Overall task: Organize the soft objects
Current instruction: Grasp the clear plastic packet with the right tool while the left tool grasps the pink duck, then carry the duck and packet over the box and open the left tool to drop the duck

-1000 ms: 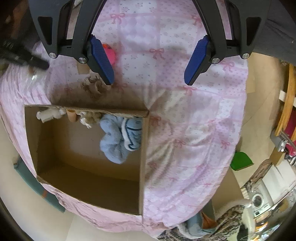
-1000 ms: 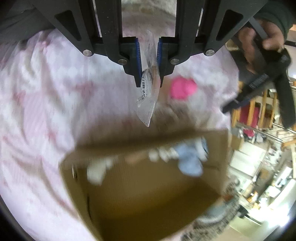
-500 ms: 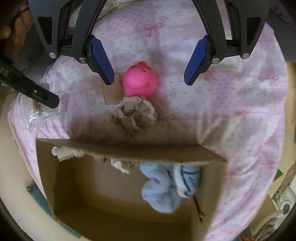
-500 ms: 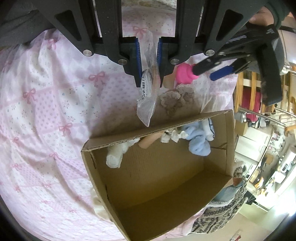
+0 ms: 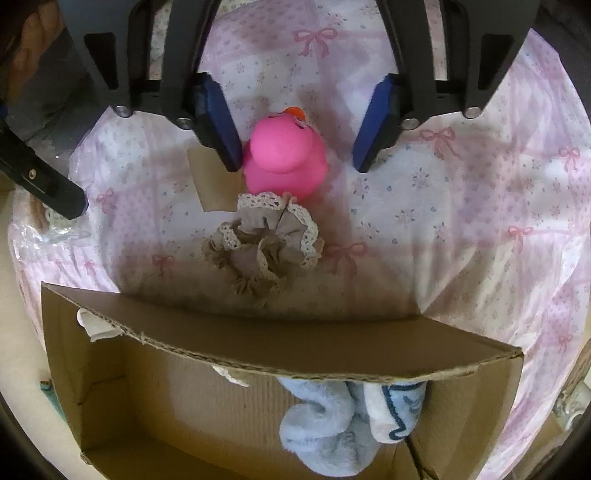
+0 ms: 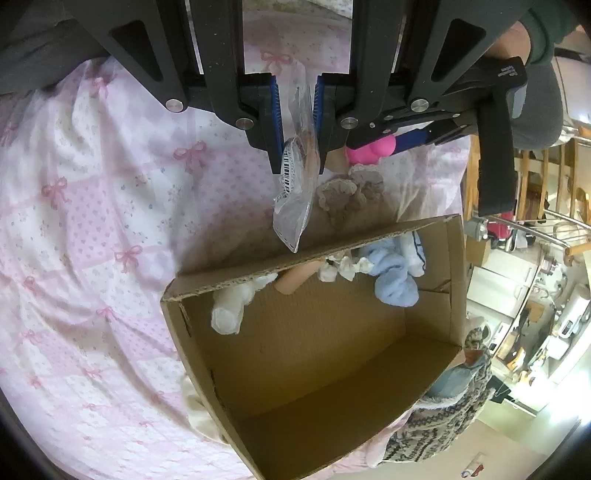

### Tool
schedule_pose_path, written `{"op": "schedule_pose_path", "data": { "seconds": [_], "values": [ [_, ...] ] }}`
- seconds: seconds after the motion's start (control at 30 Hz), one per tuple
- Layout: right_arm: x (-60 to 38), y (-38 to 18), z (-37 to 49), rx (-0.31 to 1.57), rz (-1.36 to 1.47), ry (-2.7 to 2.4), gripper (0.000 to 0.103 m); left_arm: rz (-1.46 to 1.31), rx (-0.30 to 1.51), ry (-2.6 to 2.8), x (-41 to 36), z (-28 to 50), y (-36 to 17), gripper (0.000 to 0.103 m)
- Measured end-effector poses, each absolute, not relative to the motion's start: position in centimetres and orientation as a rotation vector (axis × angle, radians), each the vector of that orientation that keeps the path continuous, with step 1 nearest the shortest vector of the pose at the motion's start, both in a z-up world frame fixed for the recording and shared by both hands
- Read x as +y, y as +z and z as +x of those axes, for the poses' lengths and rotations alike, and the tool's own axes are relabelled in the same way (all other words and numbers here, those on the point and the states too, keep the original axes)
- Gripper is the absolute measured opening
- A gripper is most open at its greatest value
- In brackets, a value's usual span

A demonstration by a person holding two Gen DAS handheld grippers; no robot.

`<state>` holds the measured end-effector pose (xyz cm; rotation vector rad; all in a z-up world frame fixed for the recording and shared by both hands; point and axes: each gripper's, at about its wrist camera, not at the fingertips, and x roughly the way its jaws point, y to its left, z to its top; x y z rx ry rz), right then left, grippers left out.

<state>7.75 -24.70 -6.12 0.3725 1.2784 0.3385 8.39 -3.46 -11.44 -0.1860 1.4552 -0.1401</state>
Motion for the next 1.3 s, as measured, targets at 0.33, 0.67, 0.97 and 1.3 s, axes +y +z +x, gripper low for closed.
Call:
{"op": "schedule_pose_path", "data": {
  "seconds": [0.33, 0.67, 0.97, 1.3],
  "values": [
    [-24.7, -6.2, 7.8, 1.276, 0.376, 0.339, 0.016, -0.151, 1.443, -0.116, -2.2, 7.0, -10.3, 0.041],
    [-24.2, -6.1, 7.6, 1.275, 0.346, 0.345, 0.016, -0.134, 1.456, -0.057, 1.8, 4.1, -9.6, 0.041],
    [-23.5, -5.7, 7.3, 1.260, 0.330, 0.370, 0.016, -0.266, 1.345, 0.088, 7.6, 2.5, -6.0, 0.041],
    [-23.7, -2.6, 6.6, 1.111, 0.335, 0.411, 0.016, -0.243, 1.021, 0.202, 7.9, 2.4, 0.3, 0.041]
  ]
}}
